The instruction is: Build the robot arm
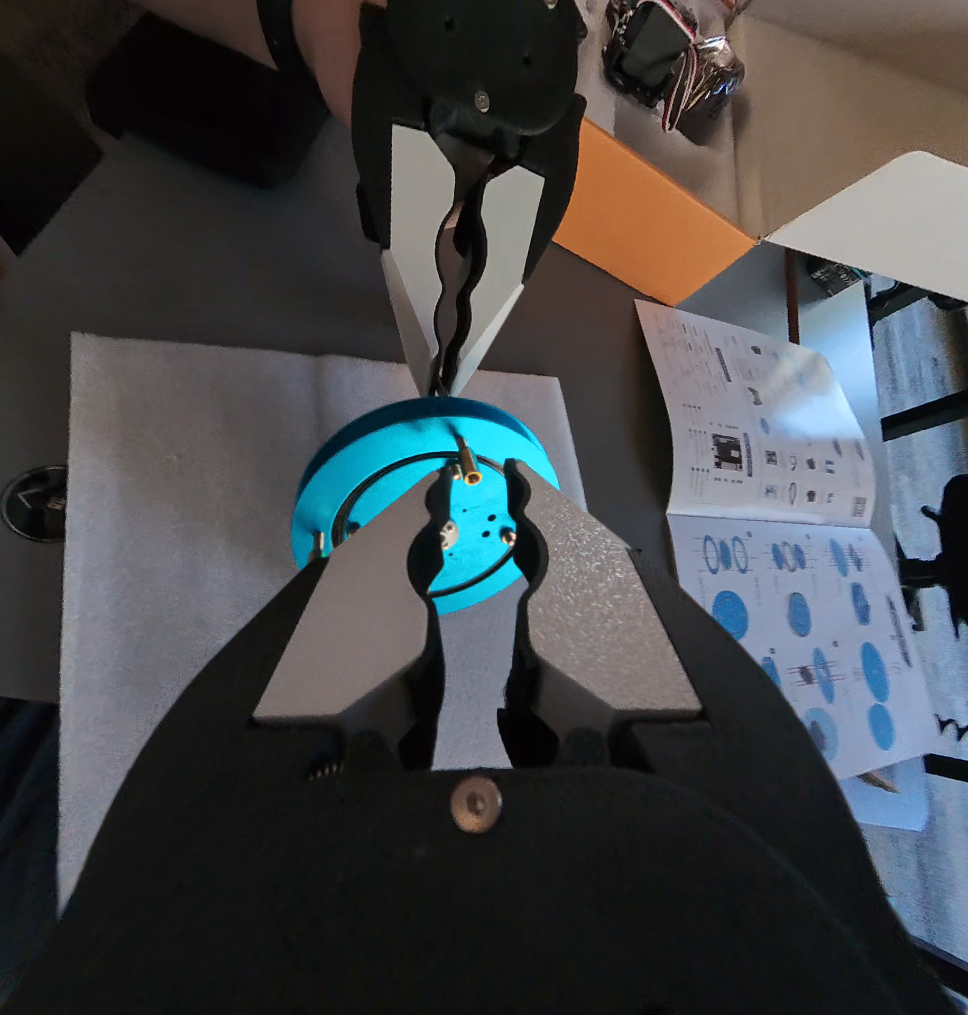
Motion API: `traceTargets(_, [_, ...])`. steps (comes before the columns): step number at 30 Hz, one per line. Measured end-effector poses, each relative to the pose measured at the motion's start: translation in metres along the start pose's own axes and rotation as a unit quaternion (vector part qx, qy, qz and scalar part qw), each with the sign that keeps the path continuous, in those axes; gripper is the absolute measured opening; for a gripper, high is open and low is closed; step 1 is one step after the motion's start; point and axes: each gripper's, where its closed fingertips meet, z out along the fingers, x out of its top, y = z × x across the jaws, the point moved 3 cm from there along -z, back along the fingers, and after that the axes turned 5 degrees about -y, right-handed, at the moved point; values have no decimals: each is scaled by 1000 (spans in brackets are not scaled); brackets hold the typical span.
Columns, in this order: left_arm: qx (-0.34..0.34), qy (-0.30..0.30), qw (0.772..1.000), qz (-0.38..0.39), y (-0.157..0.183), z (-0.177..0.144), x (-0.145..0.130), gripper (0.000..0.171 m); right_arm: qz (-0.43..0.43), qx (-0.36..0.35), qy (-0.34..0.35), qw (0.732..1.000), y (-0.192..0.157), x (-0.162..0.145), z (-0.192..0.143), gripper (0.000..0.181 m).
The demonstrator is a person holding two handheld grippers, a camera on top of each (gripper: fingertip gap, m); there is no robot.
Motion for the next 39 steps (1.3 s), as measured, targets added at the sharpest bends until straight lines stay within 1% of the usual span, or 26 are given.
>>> traceTargets(2, [0, 0, 1000, 0, 0, 0, 0, 2, -18, 5, -9, 1000, 0, 0, 1, 16])
traceTargets(3, [-1, 1, 1000, 0, 0, 0, 0, 2, -21, 8, -10, 1000, 0, 1, 1, 15])
traceTargets(5, [-1, 1, 1000, 1, 0, 0, 0, 2, -22, 22, -17, 999, -1, 1, 2, 7])
traceTargets(6, [1, 0, 1000, 2, 0, 0, 0, 2, -18, 25, -18, 999, 0, 1, 3, 6])
traceTargets(8, [3, -1, 1000, 3, -1, 0, -1, 1, 14, 43, -23, 999, 0, 1, 3, 6])
traceTargets(10, [6, -2, 1000, 3, -1, -1, -1, 2, 84, 69, -24, 994, 1, 1, 4, 6])
traceTargets(11, [9, -4, 1000, 4, -2, -1, -1, 2, 136, 83, -28, 987, 3, 0, 5, 6])
traceTargets(12, [11, -5, 1000, 3, -3, -1, -2, 2, 204, 102, -32, 973, 5, 0, 6, 5])
traceTargets(14, [9, -5, 1000, 1, -3, -1, -2, 2, 325, 145, -36, 934, 5, -1, 7, 5])
traceTargets(15, [6, -4, 1000, 0, -2, -1, -2, 2, 369, 165, -33, 914, 5, -1, 6, 5])
traceTargets(17, [7, -3, 1000, 2, -2, -1, -2, 2, 421, 187, -20, 888, 6, -2, 6, 5])
traceTargets(18, [6, -2, 1000, 2, -1, 0, -1, 2, 421, 199, -8, 885, 6, -1, 5, 5])
traceTargets(19, [5, -2, 1000, 3, -1, 0, -1, 2, 395, 206, 5, 895, 5, 1, 3, 9])
traceTargets(20, [6, -2, 1000, 3, -1, 0, -1, 2, 345, 198, 21, 917, 4, 3, 1, 15])
traceTargets(21, [7, -2, 1000, 4, -1, 0, -1, 2, 275, 174, 29, 945, 3, 4, -1, 17])
traceTargets(22, [7, -2, 1000, 4, -1, 0, -1, 2, 197, 140, 24, 970, 0, 1, -2, 18])
traceTargets(23, [6, -1, 1000, 2, -1, 0, -1, 2, 128, 93, 11, 987, 1, -3, -2, 17])
traceTargets(24, [6, -1, 1000, 2, -1, 0, -1, 2, 67, 50, -6, 996, 3, -7, -1, 15])
traceTargets(25, [5, -1, 1000, 1, -1, 0, -1, 2, 26, 28, -19, 999, 2, -9, 1, 16])
traceTargets(27, [6, 0, 1000, 1, -1, 0, -1, 2, 3, 21, -17, 1000, -2, -5, 3, 15])
traceTargets(30, [4, 0, 1000, 0, -1, 0, -1, 2, -9, 9, -4, 1000, -2, 1, 3, 6])
traceTargets(31, [6, -1, 1000, 0, -2, 0, -1, 2, -8, 4, -12, 1000, 0, 0, 4, 7])
traceTargets(33, [9, -2, 1000, 2, -3, 0, -1, 2, 17, 18, -23, 999, 0, -1, 4, 6])
traceTargets(36, [8, -2, 1000, 2, -2, 0, -1, 2, 123, 75, -25, 989, -1, -1, 4, 5])
traceTargets(37, [11, -3, 1000, 3, -2, 0, -1, 2, 172, 93, -28, 980, 1, -2, 4, 5])
traceTargets(39, [12, -4, 1000, 4, -2, 0, -1, 2, 279, 137, -35, 950, 2, -3, 5, 4])
